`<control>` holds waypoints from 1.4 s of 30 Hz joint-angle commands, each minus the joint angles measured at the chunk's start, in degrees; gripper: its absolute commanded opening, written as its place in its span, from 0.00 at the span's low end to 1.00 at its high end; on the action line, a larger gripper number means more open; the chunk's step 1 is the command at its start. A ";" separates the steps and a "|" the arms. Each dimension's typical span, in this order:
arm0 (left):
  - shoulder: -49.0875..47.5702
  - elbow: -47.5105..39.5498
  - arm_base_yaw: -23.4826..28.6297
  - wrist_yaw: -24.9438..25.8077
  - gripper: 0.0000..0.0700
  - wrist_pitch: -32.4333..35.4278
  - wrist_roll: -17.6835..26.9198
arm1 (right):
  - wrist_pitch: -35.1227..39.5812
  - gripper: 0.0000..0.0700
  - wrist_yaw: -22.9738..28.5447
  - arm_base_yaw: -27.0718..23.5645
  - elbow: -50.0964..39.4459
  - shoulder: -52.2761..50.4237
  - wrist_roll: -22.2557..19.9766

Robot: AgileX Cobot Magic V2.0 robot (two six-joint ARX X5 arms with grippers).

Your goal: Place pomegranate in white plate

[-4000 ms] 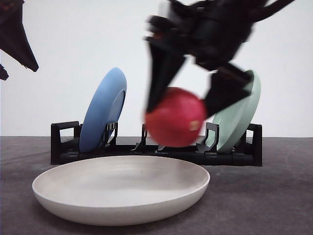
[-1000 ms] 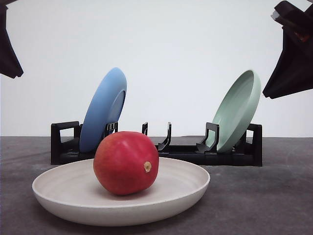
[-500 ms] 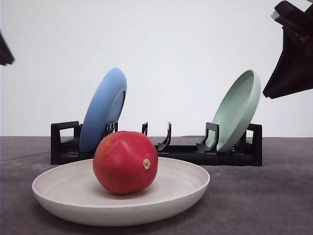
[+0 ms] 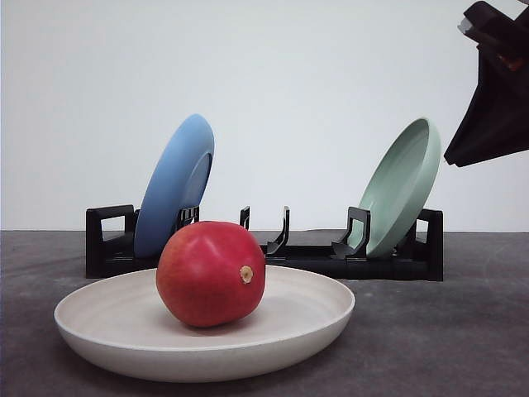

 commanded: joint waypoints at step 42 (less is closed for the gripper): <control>-8.74 -9.54 2.01 -2.06 0.02 5.33 2.97 | 0.42 0.06 2.27 -3.48 -2.33 -7.01 -11.68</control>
